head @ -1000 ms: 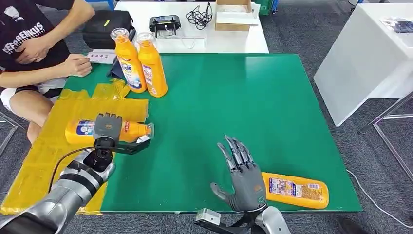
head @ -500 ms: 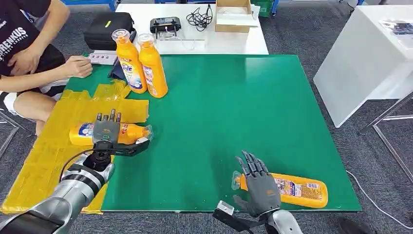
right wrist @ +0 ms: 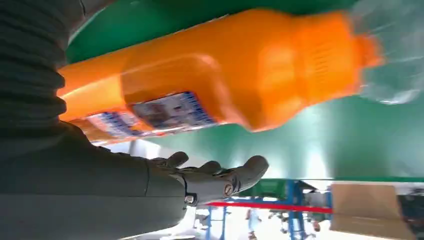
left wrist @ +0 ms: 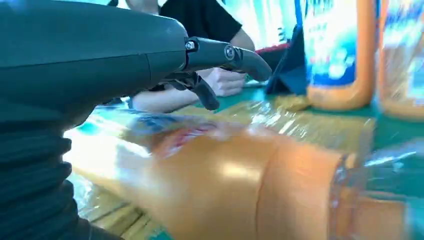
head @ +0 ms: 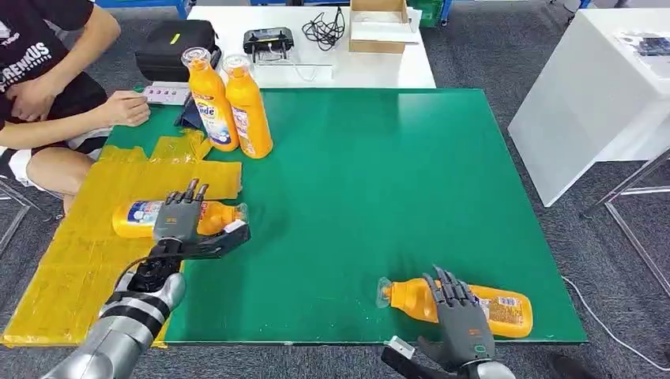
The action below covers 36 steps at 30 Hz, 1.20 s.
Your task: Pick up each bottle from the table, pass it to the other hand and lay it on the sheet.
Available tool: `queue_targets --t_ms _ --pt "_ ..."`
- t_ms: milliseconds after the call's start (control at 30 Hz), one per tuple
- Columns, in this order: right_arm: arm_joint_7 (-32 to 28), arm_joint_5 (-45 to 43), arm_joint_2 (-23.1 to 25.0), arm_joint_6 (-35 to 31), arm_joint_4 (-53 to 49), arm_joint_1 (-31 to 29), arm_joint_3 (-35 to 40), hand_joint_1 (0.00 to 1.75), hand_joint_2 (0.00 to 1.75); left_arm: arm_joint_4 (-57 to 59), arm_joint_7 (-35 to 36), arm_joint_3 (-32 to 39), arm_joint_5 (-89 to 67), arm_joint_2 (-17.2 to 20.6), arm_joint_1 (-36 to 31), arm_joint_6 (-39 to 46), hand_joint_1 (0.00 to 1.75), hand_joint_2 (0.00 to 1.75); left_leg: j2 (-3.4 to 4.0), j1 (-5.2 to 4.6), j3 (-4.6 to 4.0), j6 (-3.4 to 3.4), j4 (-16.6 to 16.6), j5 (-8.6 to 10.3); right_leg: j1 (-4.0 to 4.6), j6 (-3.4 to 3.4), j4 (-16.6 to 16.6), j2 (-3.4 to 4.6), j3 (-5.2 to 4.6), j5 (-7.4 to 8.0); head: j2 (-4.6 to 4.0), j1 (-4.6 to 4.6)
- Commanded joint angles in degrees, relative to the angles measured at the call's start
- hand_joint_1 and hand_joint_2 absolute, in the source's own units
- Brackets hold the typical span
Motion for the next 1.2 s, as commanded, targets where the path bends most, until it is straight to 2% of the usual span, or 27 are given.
queue_targets --t_ms 33,100,433,567,767,933,1100,1200 --pt "0.79 0.09 -2.12 -0.04 -2.11 1.79 -2.89 0.00 1.75 -10.99 -0.46 3.04 1.13 -1.88 4.66 -0.96 0.00 1.75 -0.01 0.02 0.13 -0.03 0.01 -0.10 0.02 -0.01 -0.02 0.01 0.18 -0.10 0.00 0.00" --pt "0.79 0.09 -2.12 -0.04 -2.11 1.79 -2.89 0.00 1.75 -10.99 -0.46 3.04 1.13 -1.88 4.66 -0.96 0.00 1.75 0.03 0.02 -0.04 -0.02 0.00 -0.06 0.02 -0.01 -0.01 0.04 -0.03 -0.03 0.00 0.00" --pt "1.46 0.77 -1.69 0.47 -1.51 1.56 -3.28 0.00 1.75 -11.10 -1.58 3.42 2.60 -2.17 4.68 -0.69 0.00 1.75 0.00 0.01 0.06 -0.01 -0.04 -0.10 0.02 -0.01 -0.05 0.01 0.08 -0.06 0.00 -0.02" --pt "4.27 4.44 -0.78 0.37 0.00 2.19 -7.19 0.00 1.75 -18.51 -4.34 2.84 6.82 -3.34 8.28 -0.86 0.00 1.75 0.00 0.01 0.18 0.00 -0.06 -0.16 0.02 -0.01 -0.10 0.01 0.23 -0.11 0.00 0.00" --pt "7.02 13.18 4.80 -1.24 3.49 -0.09 -14.73 0.00 1.75 -19.56 -3.75 1.62 7.26 -4.77 9.11 -1.24 0.00 1.75 0.03 0.01 -0.02 0.01 -0.06 -0.07 0.02 -0.01 -0.09 0.04 0.02 -0.01 0.00 0.00" --pt "5.57 10.77 6.02 -0.30 9.47 -1.55 -20.65 0.00 1.75 -18.91 -4.63 0.26 8.61 -5.31 9.03 -1.09 0.00 1.75 -0.04 0.03 0.06 0.00 -0.10 -0.06 0.04 -0.02 -0.14 -0.03 0.13 -0.02 0.00 0.00" --pt "5.91 12.52 7.20 -0.82 11.96 -2.57 -22.25 0.00 1.75 -18.49 -4.67 -0.28 9.11 -5.37 8.67 -1.30 0.00 1.75 -0.01 0.03 -0.03 0.01 -0.06 -0.06 0.04 -0.01 -0.10 0.00 0.02 -0.01 0.00 0.00" --pt "6.08 13.40 7.93 -1.04 12.67 -2.97 -23.56 0.00 1.75 -18.46 -4.64 -0.58 9.40 -5.56 8.75 -1.31 0.00 1.75 0.01 0.03 0.20 -0.02 -0.12 -0.13 0.04 -0.02 -0.17 0.03 0.26 -0.07 0.00 -0.02"
